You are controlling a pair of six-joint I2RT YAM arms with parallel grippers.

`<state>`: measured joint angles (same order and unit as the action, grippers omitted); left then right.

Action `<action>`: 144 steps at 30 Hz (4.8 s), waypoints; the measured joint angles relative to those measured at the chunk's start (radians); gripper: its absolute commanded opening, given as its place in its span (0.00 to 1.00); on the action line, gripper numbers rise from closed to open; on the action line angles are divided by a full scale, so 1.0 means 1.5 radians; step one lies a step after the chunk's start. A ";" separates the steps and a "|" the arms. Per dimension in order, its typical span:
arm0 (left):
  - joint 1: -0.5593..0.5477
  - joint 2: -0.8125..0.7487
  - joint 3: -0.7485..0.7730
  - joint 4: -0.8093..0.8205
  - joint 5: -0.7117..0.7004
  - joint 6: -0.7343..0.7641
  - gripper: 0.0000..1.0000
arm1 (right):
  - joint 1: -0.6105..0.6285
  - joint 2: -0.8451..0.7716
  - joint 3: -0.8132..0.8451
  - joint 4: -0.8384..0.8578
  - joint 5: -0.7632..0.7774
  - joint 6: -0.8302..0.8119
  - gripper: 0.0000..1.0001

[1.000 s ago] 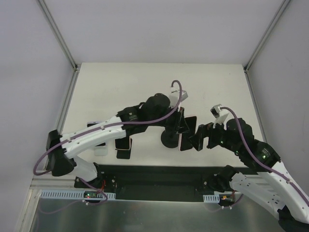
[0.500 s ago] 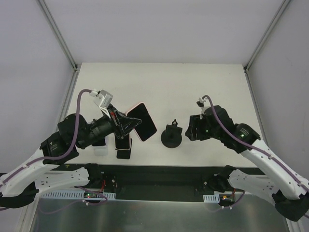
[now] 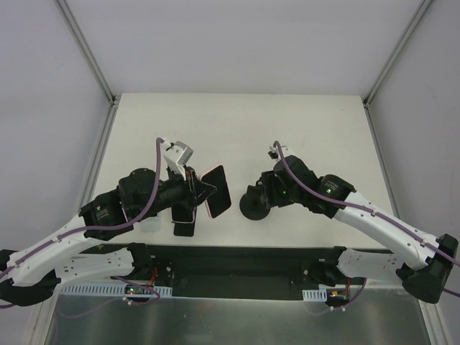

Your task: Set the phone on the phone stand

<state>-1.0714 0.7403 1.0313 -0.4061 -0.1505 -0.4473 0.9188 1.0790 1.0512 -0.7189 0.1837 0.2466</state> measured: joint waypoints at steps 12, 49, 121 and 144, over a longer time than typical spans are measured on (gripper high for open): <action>0.000 0.024 0.000 0.000 0.000 0.006 0.00 | 0.006 0.027 0.000 0.029 0.030 0.003 0.31; 0.112 0.421 0.048 0.386 0.794 0.407 0.00 | -0.210 0.036 -0.022 0.056 -0.435 -0.346 0.01; 0.233 0.492 0.038 0.329 0.796 0.408 0.00 | -0.227 0.085 -0.024 0.146 -0.464 -0.353 0.01; -0.016 0.382 -0.077 0.424 -0.076 0.121 0.00 | 0.187 -0.022 -0.123 0.129 0.508 0.137 0.00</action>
<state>-1.0946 1.3136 0.9165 0.2295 -0.2646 -0.2653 1.1999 1.0454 0.8661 -0.5259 0.9451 0.4515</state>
